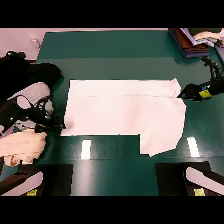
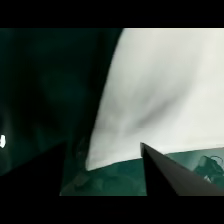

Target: Fold the shirts.

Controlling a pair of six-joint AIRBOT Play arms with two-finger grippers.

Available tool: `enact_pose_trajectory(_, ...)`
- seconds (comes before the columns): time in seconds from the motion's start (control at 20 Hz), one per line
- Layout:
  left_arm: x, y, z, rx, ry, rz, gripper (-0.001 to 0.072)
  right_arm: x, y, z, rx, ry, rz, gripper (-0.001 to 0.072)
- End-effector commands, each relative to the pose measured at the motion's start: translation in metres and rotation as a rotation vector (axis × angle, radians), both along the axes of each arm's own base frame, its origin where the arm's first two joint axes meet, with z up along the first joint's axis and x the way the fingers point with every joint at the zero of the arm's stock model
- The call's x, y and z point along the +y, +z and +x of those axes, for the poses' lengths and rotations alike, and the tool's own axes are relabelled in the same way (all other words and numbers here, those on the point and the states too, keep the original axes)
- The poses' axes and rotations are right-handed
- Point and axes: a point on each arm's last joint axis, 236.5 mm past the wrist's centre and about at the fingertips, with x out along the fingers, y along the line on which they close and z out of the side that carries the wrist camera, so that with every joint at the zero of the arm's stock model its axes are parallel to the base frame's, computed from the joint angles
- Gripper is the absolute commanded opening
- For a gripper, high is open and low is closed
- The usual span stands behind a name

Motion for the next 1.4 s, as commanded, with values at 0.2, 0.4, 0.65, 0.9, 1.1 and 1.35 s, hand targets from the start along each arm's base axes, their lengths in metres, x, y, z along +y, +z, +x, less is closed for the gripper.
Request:
enact_pose_trajectory(0.2,-0.029,-0.002,-0.009,0.003,0.037,-0.128,0.0174,-0.005,0.011,-0.013,-0.016,-0.019,-0.001,0.0322)
enact_pose_trajectory(0.4,-0.028,0.015,0.006,-0.077,0.038,-0.124,0.0022,-0.05,-0.035,-0.064,0.153,-0.134,-0.054,0.0325)
enact_pose_trajectory(0.65,-0.026,0.042,0.02,-0.2,0.029,-0.113,0.0022,-0.059,-0.113,-0.161,0.453,-0.298,0.038,0.0481)
enact_pose_trajectory(0.9,-0.026,0.042,0.02,-0.2,0.03,-0.114,0.0022,-0.029,-0.149,-0.185,0.518,-0.241,0.047,0.0431)
enact_pose_trajectory(1.1,-0.026,0.042,0.02,-0.198,0.029,-0.114,0.0022,0.0,-0.157,-0.167,0.453,-0.176,0.063,0.0427)
enact_pose_trajectory(1.35,-0.027,0.049,0.008,-0.183,-0.016,-0.112,0.0021,0.011,-0.135,-0.142,0.374,-0.088,0.062,0.0012)
